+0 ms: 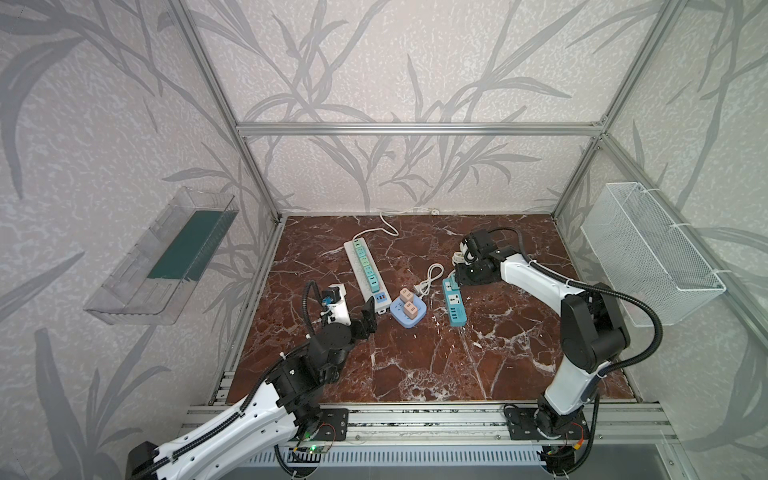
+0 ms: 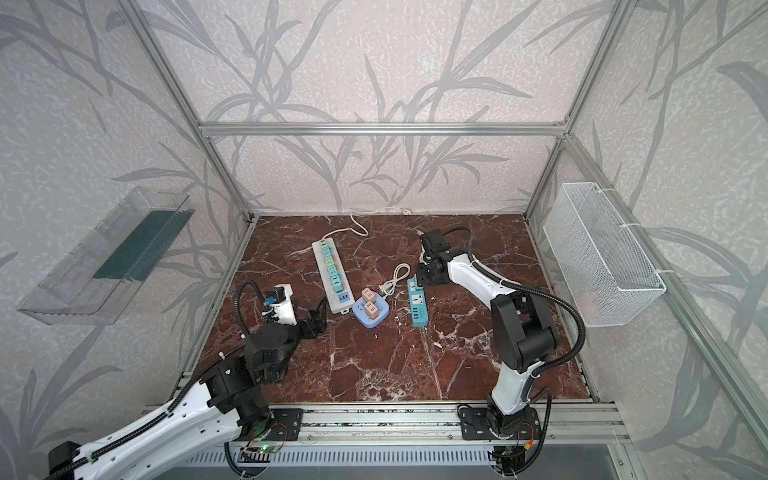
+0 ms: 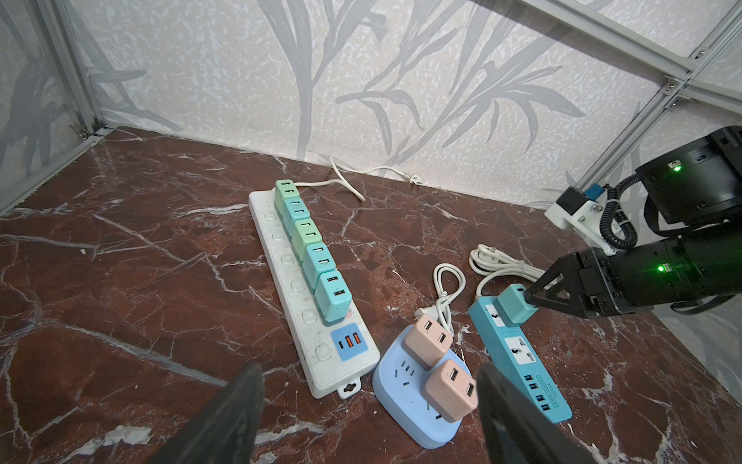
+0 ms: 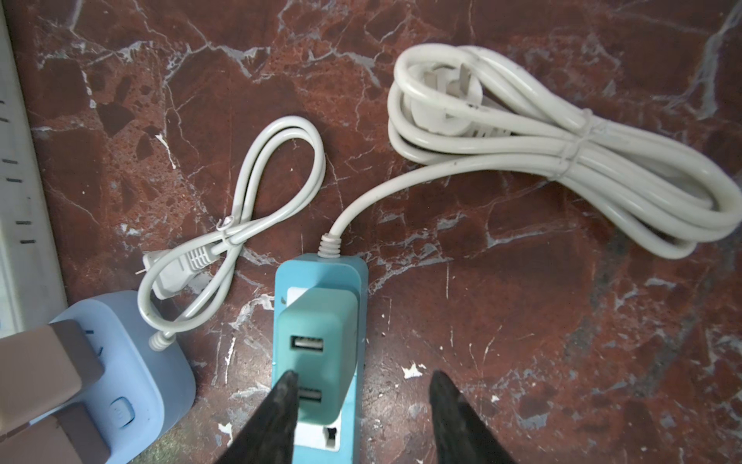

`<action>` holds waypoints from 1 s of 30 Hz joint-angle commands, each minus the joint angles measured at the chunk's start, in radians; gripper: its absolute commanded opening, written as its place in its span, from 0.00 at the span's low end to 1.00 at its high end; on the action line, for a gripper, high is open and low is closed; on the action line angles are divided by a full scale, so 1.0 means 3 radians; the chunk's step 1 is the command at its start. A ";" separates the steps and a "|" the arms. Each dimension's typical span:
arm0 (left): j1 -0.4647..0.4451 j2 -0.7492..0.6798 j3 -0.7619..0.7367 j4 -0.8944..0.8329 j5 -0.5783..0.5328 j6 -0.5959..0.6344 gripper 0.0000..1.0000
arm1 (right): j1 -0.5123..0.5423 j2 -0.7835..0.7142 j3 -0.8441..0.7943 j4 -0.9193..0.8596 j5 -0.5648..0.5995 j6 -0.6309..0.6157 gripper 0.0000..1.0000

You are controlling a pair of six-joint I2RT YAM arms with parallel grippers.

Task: Insert the plug

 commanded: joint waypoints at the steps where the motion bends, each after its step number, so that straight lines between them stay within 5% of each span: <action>1: 0.0020 -0.0008 0.0122 -0.0073 -0.0092 -0.0031 0.83 | -0.0004 -0.0142 -0.0107 -0.0133 0.0006 -0.0016 0.53; 7: 0.0020 0.0044 0.0235 -0.0038 -0.0243 0.0120 0.83 | 0.0001 -0.0678 -0.0172 -0.0030 -0.0030 0.0042 0.55; 9: 0.0020 0.0080 0.0297 -0.0087 -0.0414 0.0103 0.86 | 0.0002 -0.0930 -0.0338 0.0146 -0.0072 0.0086 0.57; 11: 0.0017 0.0156 0.0415 -0.0182 -0.0516 0.0043 0.99 | 0.0001 -0.1202 -0.0568 0.0394 -0.0143 0.0174 0.60; 16: 0.0020 0.0515 0.0844 -0.0389 -0.0477 0.0251 0.99 | 0.0006 -0.1644 -0.0754 0.0434 -0.0196 0.0217 0.70; 19: 0.0020 0.0823 0.1207 -0.0824 -0.0793 0.0271 0.99 | 0.0052 -0.1799 -0.0848 0.0450 -0.0178 0.0136 0.99; 22: 0.0024 0.1029 0.1204 -0.0582 -0.0930 0.0884 0.99 | 0.0093 -0.1862 -0.1077 0.0587 -0.0180 0.0280 0.99; 25: 0.0054 0.1115 0.0801 0.0394 -0.1041 0.1799 0.99 | 0.0109 -0.1905 -0.1271 0.0789 -0.0200 0.0033 0.99; 27: 0.0286 0.1195 0.0688 0.0593 -0.1057 0.1894 0.99 | 0.0109 -0.1911 -0.1343 0.0881 -0.0157 -0.0036 0.99; 30: 0.0868 0.1246 0.0474 0.0641 -0.0633 0.1513 0.99 | 0.0107 -0.1850 -0.1343 0.1024 -0.0036 -0.0012 0.99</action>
